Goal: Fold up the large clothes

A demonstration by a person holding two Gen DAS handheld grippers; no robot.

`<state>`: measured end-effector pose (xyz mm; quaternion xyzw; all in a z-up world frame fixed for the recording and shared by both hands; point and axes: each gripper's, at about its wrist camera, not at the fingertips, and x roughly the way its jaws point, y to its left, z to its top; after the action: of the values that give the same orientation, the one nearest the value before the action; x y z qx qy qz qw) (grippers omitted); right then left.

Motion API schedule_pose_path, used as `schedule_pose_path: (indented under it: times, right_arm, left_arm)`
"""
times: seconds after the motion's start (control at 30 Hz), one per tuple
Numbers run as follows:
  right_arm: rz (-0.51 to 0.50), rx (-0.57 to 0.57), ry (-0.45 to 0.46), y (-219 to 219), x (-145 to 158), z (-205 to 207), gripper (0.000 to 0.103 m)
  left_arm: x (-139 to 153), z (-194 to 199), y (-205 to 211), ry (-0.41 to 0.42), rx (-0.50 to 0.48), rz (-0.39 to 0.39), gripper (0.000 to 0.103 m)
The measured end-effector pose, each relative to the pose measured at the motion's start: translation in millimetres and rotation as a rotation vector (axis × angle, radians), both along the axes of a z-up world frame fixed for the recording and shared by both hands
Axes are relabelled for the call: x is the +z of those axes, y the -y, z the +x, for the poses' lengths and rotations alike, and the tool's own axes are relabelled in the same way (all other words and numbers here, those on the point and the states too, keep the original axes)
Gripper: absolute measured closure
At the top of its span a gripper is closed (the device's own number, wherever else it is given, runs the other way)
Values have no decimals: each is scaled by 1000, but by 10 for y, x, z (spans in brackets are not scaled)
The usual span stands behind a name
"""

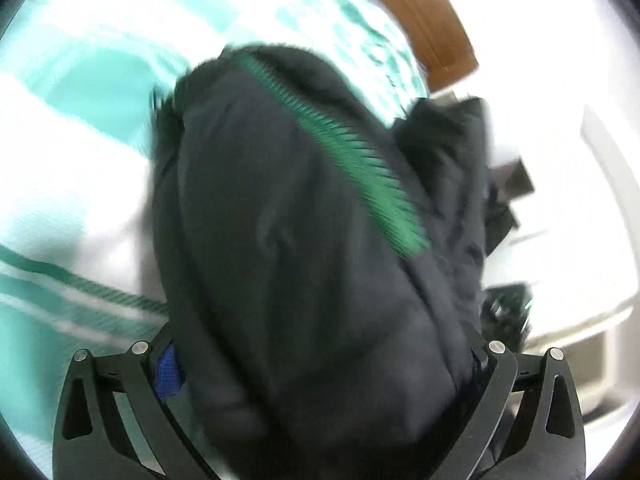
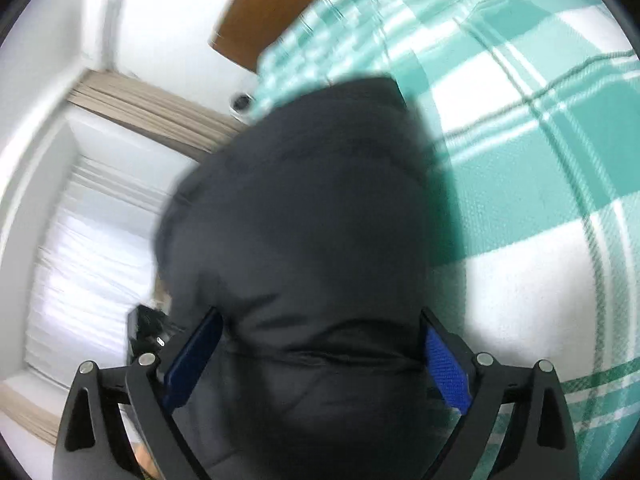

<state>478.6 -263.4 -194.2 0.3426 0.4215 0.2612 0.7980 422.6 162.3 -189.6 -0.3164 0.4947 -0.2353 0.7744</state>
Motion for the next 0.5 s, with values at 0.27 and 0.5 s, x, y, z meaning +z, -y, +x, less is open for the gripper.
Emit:
schedule_pose_path:
  times: [0.27, 0.5]
  right_arm:
    - [-408, 29, 393, -135, 1095, -963, 6]
    - [-643, -228, 670, -120, 1803, -2412, 0]
  left_arm:
    - [1008, -1237, -138, 385, 81, 506, 1]
    - [1420, -1887, 277, 663, 251, 863, 0]
